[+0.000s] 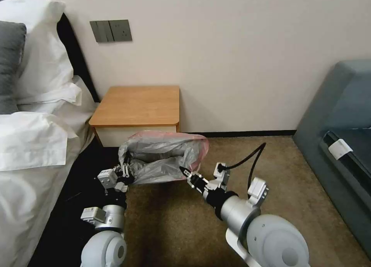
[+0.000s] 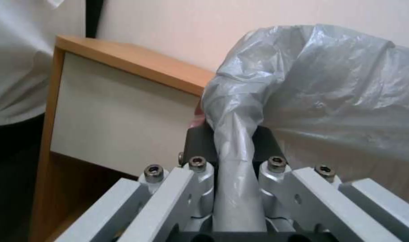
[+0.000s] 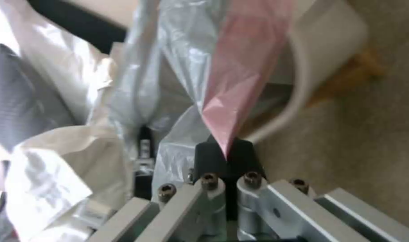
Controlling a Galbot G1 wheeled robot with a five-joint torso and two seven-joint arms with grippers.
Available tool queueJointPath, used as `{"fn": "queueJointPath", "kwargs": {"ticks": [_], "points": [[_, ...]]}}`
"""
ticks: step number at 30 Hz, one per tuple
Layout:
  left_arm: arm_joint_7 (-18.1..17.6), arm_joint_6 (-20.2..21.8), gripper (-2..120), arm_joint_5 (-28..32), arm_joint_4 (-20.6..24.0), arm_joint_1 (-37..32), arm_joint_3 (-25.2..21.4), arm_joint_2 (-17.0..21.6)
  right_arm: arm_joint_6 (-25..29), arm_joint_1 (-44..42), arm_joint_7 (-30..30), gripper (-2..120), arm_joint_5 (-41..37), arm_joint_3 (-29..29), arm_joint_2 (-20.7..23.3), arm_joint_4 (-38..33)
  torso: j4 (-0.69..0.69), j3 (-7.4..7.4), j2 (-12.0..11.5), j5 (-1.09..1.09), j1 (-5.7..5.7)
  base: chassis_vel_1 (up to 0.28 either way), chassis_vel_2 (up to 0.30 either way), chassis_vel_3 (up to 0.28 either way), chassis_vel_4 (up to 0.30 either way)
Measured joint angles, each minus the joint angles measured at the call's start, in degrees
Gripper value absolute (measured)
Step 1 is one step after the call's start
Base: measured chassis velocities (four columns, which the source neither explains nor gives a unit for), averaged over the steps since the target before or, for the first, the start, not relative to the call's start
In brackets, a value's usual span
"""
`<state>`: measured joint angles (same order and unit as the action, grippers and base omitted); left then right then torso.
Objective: Pick up the garbage bag from the table and place it over the trash can.
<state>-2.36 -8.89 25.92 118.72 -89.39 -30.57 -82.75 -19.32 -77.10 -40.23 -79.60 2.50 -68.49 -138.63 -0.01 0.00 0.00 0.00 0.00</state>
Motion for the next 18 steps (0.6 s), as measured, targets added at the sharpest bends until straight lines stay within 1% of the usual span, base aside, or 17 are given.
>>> {"fn": "queueJointPath", "kwargs": {"ticks": [2,4,18], "points": [[-0.12,0.11,8,0.32,0.06,0.06,-0.04,0.04,-0.21,-0.36,0.13,0,0.97,0.01,0.33,0.00,0.00,0.00,0.00,0.00,0.00,0.000,0.000,0.000,0.000],[-0.36,0.38,8,1.25,0.35,0.11,-0.09,0.04,-0.42,-0.90,0.53,0,3.55,0.05,1.10,0.07,0.00,0.00,0.00,0.00,0.00,0.000,0.000,0.000,0.000],[-0.90,0.96,8,3.52,0.85,0.25,-0.50,0.04,-0.68,-3.33,0.61,0,6.24,0.63,1.61,-1.10,0.01,0.00,0.00,0.00,0.00,0.000,0.000,0.000,0.000]]}}
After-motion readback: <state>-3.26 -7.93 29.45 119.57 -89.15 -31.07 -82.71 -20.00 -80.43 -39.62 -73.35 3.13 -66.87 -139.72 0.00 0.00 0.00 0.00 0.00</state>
